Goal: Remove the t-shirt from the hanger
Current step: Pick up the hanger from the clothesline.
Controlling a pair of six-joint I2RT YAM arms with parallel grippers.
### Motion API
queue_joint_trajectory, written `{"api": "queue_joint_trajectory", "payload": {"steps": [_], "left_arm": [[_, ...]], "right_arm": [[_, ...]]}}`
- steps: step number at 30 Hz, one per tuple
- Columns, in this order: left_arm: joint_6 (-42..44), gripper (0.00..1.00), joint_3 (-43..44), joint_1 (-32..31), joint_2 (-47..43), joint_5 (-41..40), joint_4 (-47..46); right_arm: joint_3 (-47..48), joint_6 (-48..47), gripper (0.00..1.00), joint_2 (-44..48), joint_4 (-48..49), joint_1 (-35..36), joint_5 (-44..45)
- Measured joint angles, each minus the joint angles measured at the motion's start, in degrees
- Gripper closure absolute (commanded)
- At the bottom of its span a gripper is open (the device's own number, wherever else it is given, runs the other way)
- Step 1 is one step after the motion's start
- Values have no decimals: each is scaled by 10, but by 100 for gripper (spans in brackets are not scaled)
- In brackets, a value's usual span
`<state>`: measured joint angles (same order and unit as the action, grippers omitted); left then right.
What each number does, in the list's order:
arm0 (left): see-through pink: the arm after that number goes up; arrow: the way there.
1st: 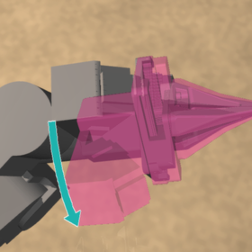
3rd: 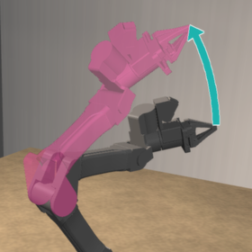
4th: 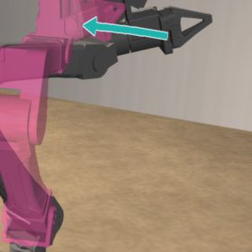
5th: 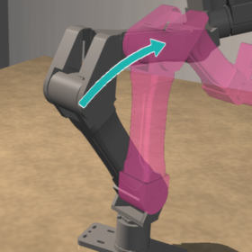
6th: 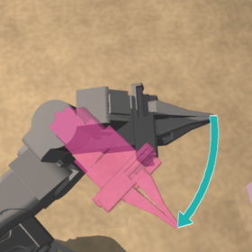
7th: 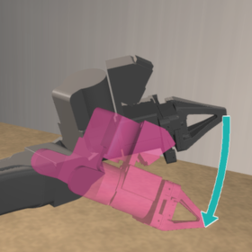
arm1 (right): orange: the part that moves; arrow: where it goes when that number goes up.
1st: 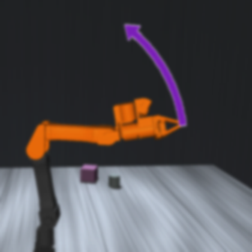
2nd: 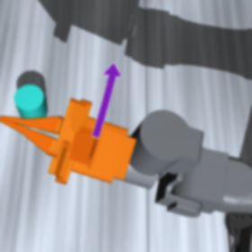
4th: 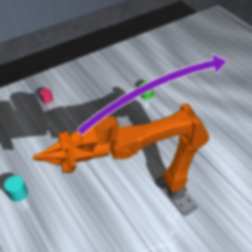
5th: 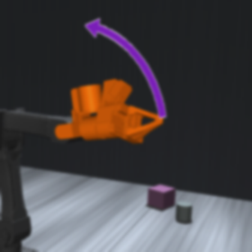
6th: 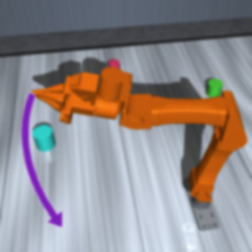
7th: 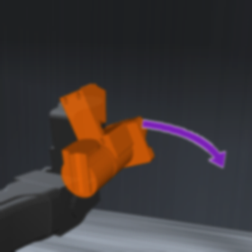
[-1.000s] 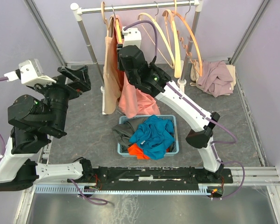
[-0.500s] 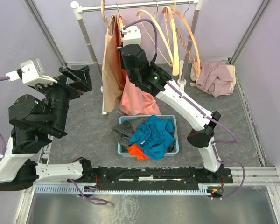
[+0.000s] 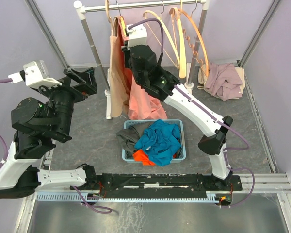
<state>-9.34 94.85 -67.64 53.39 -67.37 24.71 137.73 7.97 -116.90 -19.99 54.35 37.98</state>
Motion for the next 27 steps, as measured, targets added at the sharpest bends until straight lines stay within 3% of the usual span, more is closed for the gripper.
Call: {"api": "queue_joint_trajectory", "payload": {"steps": [27], "left_arm": [[50,1,36,0,78,26,-57]], "right_arm": [[-197,-4,99,198,29,0,-39]]}}
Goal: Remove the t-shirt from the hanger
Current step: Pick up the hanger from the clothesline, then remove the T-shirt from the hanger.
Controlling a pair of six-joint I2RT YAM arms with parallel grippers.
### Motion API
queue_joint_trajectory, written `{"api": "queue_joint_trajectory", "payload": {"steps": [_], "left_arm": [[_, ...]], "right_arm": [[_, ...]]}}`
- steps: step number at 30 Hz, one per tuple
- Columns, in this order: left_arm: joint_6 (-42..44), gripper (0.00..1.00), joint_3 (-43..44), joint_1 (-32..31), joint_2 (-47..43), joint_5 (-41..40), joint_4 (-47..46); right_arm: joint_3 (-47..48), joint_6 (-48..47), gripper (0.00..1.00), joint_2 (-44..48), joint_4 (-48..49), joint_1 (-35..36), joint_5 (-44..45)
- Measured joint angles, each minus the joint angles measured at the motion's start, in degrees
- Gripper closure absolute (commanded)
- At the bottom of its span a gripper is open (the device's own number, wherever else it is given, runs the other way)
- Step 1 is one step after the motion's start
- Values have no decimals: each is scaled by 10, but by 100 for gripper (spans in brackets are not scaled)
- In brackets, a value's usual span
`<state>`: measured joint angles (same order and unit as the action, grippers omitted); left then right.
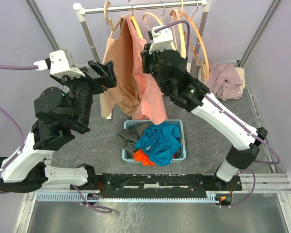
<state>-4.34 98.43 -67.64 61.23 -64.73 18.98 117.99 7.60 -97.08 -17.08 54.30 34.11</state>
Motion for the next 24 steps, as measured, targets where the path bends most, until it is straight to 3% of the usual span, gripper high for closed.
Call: {"api": "queue_joint_trajectory", "payload": {"steps": [12,24], "left_arm": [[0,5,58,0,52,53,-3],[25,6,110,0,141,119,-7]], "right_arm": [[-124,17,99,147,-48,0,-78],[-139,14,99,322,-127,0,-154]]}}
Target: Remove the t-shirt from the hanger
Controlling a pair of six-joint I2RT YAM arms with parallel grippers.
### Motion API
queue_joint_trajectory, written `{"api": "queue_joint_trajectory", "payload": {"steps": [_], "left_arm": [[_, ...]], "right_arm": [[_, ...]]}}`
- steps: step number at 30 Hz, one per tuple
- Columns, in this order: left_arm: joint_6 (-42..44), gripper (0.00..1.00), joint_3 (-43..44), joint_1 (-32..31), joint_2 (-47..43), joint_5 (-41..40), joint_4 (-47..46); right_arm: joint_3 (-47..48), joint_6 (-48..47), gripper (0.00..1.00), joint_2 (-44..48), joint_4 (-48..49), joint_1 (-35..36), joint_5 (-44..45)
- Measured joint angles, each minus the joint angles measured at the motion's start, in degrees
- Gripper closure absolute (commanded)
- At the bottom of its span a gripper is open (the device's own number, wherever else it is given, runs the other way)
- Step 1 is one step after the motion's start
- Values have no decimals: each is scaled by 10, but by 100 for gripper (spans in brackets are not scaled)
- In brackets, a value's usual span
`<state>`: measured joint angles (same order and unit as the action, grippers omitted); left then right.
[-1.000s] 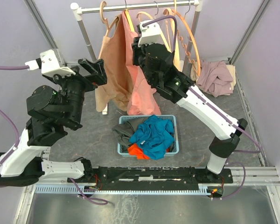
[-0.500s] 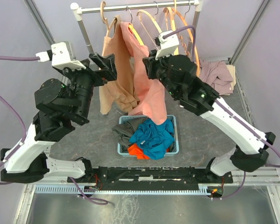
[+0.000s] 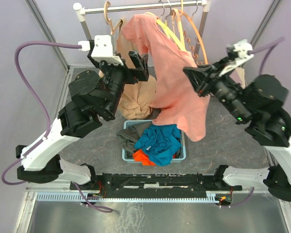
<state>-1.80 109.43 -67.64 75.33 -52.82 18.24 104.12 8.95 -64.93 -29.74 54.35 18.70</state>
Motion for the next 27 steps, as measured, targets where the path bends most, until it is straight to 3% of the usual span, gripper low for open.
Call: {"api": "queue_joint_trajectory", "payload": {"steps": [8,16,27], "left_arm": [[58,3,70,5,41,69,-13],[61,2,135,12,68,153,-16],[13,3,119,27,96,175,15]], "right_arm": [[6,0,99,57,-52,0,-21],[8,-1,99,65,-95,0,-22],[8,-10,99,78,-114,0,-25]]}}
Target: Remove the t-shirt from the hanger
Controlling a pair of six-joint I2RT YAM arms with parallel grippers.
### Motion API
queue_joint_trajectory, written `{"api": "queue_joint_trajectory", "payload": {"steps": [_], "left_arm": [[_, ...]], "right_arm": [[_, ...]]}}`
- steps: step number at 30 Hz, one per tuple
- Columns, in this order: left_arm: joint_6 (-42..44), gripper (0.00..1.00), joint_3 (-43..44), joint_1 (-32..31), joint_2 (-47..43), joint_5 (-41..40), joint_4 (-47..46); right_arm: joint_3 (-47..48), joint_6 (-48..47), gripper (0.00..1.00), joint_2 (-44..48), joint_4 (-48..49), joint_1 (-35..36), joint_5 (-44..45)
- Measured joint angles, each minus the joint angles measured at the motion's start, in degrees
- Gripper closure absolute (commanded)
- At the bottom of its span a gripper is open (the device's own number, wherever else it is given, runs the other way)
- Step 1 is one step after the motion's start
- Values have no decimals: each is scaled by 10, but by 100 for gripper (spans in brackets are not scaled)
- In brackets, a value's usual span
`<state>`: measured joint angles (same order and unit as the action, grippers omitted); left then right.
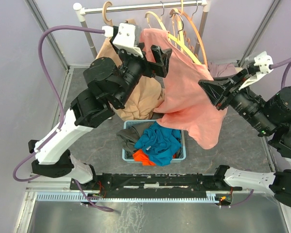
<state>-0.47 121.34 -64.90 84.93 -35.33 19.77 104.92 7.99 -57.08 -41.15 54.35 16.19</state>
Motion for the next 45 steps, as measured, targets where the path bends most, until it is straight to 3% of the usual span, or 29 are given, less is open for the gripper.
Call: {"api": "queue_joint_trajectory", "payload": {"steps": [26,29,39,40,45], "left_arm": [[-92,8,-47,46,17,30,-24],[-95,21,-48,49,17,35,-24],[-102,92,-48,70,17,62,-35],[-103,97,-48,72,17,69,-36],[-105,97,-49,81,17,92,-37]], "right_arm": [[-6,-6,99,12,-21,0,-29],[-6,-6,99,13,-22,0,-31],[-6,-6,99,12,-23,0,-39],[-6,-6,99,12,-23,0,-39],[-6,-6,99,12,-22,0,-34]]}}
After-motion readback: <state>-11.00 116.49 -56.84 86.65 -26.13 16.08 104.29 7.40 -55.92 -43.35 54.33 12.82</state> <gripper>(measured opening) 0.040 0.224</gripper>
